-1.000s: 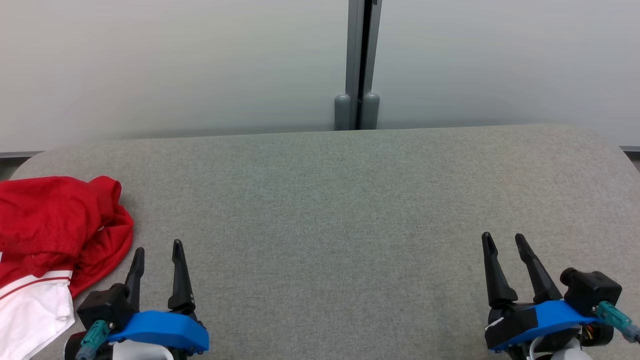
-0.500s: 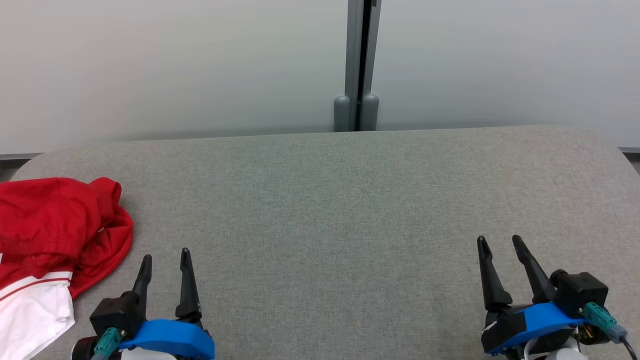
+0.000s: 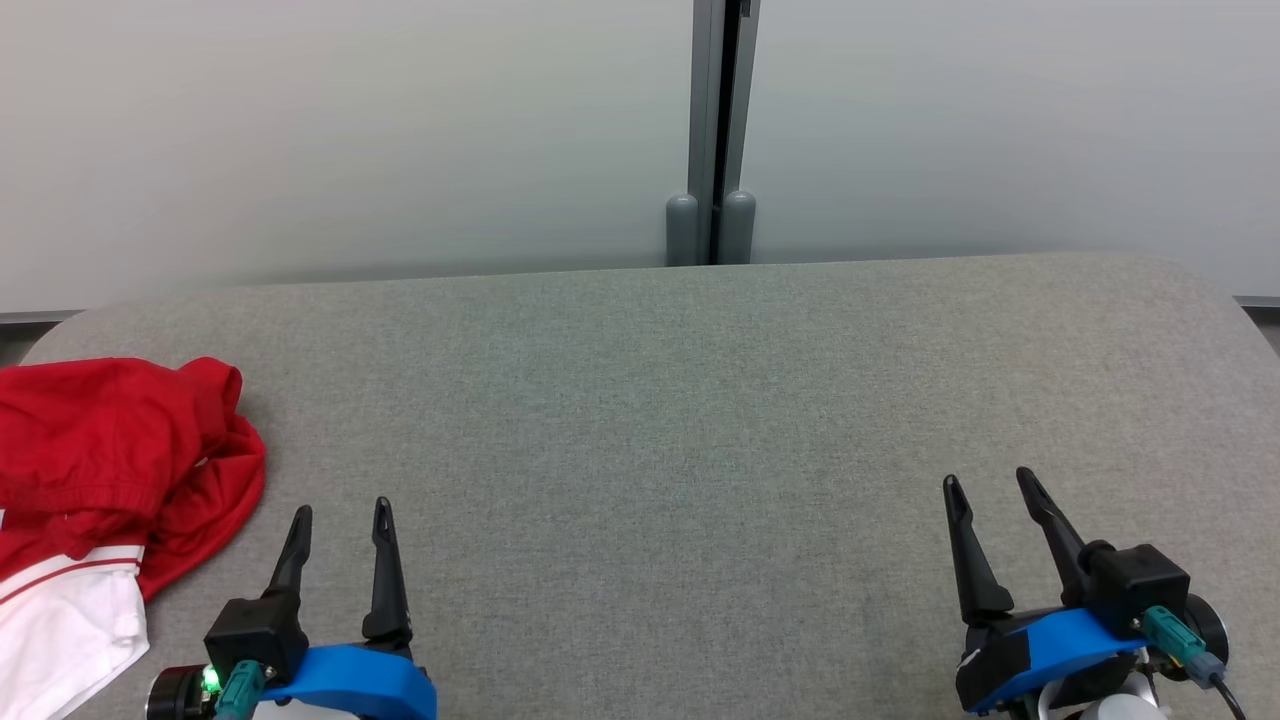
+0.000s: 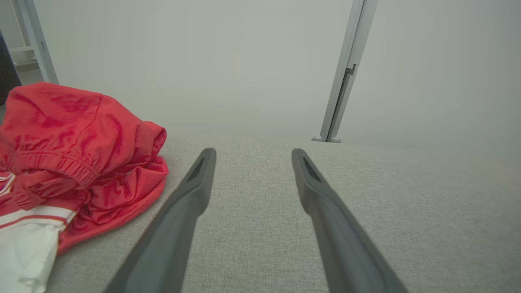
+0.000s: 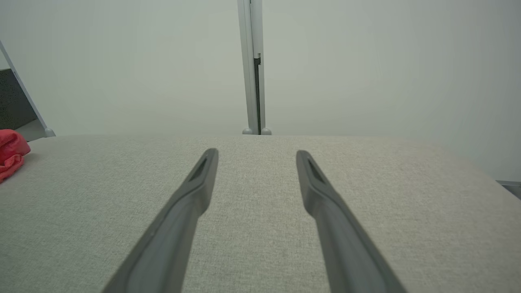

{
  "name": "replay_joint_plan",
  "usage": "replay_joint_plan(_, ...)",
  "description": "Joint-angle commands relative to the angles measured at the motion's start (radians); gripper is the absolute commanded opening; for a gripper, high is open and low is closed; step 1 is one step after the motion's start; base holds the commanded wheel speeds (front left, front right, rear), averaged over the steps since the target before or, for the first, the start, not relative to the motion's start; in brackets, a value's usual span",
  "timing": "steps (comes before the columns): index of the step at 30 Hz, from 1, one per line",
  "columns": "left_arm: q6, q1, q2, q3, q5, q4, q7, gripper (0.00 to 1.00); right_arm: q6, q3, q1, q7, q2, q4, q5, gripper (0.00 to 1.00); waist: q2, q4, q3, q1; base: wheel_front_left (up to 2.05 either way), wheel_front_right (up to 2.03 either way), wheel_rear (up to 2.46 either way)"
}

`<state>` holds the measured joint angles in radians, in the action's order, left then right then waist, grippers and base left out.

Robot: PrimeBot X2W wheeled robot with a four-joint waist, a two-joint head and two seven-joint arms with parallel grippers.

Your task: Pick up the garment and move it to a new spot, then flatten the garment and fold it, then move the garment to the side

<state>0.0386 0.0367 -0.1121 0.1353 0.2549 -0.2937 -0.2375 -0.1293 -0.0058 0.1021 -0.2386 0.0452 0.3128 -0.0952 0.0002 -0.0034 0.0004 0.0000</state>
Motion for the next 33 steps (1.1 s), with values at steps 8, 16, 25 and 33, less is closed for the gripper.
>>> replay_joint_plan(8, 0.000, -0.001, 0.007, -0.012, -0.069, 0.001, -0.023, 1.00, -0.002, 0.002, 0.017, -0.023, 0.009, 0.001, 0.063, 1.00, -0.0002, 0.000, -0.001, 0.0000, 0.00, 0.00, 0.00)
replay_joint_plan(16, -0.005, -0.008, 0.012, -0.018, -0.095, -0.003, -0.029, 1.00, -0.002, 0.006, 0.020, -0.028, 0.009, 0.008, 0.085, 1.00, -0.0002, -0.001, -0.004, 0.0000, 0.00, 0.00, 0.00)
replay_joint_plan(25, -0.019, -0.009, 0.022, -0.038, -0.084, -0.012, -0.029, 1.00, -0.002, 0.005, 0.011, -0.028, 0.008, 0.010, 0.069, 1.00, -0.0002, -0.001, -0.008, 0.0000, 0.00, 0.00, 0.00)
replay_joint_plan(33, -0.017, 0.002, 0.027, -0.044, -0.090, -0.015, -0.029, 1.00, -0.002, -0.008, -0.009, -0.026, 0.008, -0.003, 0.056, 1.00, -0.0002, 0.085, -0.012, 0.0000, 0.00, 0.00, 0.00)
